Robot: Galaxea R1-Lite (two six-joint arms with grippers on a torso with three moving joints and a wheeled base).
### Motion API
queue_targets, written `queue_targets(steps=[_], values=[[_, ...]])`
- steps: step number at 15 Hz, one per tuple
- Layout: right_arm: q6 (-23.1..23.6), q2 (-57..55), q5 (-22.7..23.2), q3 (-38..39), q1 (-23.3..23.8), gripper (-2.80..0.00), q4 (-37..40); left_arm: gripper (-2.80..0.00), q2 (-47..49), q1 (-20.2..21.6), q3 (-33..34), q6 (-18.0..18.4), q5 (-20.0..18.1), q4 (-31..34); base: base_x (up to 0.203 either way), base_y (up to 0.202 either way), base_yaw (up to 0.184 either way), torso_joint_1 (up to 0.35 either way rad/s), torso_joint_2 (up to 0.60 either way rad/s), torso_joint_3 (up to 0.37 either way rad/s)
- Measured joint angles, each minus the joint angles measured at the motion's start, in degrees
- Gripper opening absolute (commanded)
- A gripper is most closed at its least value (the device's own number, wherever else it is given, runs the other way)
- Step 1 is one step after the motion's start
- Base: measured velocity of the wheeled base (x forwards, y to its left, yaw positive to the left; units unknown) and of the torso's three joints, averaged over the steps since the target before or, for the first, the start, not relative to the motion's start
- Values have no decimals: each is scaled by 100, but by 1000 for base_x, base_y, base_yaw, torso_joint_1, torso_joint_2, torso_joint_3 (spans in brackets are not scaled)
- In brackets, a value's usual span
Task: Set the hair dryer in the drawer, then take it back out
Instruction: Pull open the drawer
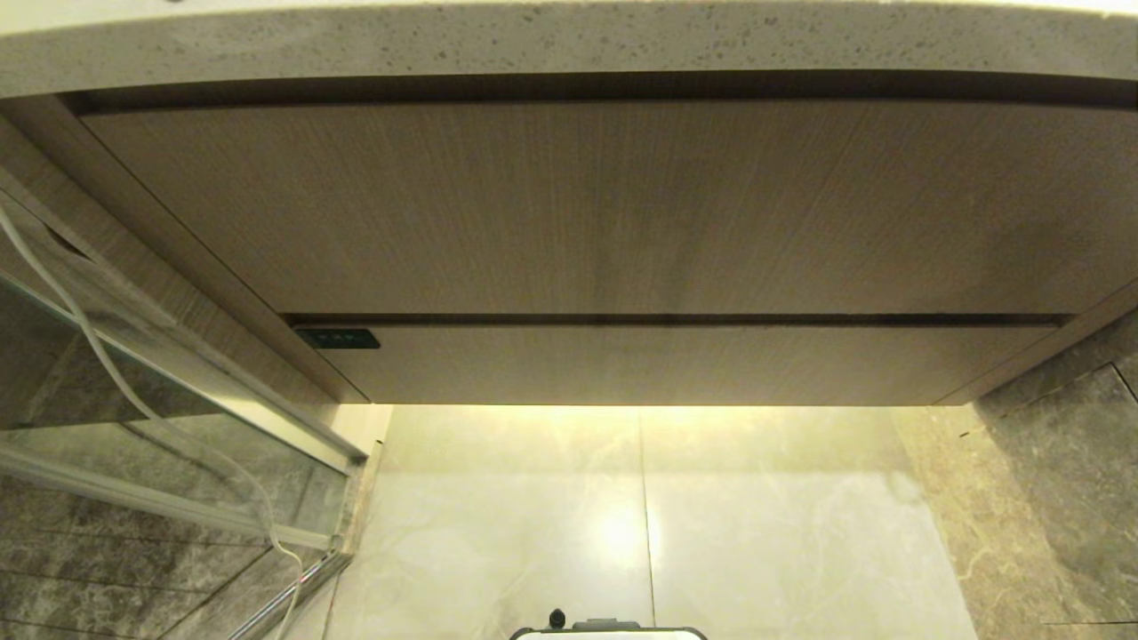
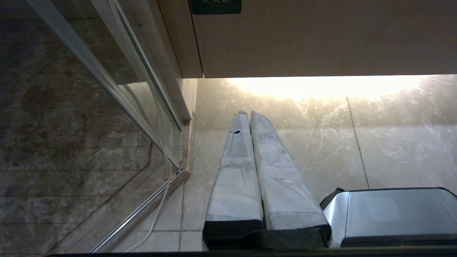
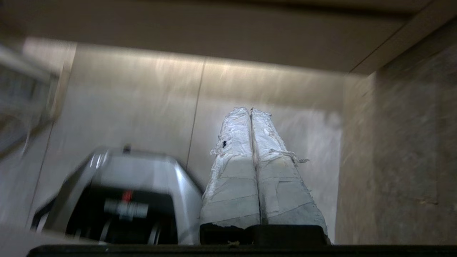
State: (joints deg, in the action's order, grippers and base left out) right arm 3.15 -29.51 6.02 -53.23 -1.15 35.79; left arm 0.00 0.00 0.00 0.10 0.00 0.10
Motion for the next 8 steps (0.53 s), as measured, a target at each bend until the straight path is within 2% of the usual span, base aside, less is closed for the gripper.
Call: queue_targets(steps=[3,6,8], values=[[656,-1714,552,-693,-98,-280,802,-280,0,0,0,0,0,-2,0,0,0,0,0,0],[1508,-3158,856,-875,-201,-280,1175,-280,0,0,0,1,0,0,0,0,0,0,0,0],[1869,-3948,1063,-919,-232,-280,1243,-280,0,0,0,0,0,0,0,0,0,0,0,0]])
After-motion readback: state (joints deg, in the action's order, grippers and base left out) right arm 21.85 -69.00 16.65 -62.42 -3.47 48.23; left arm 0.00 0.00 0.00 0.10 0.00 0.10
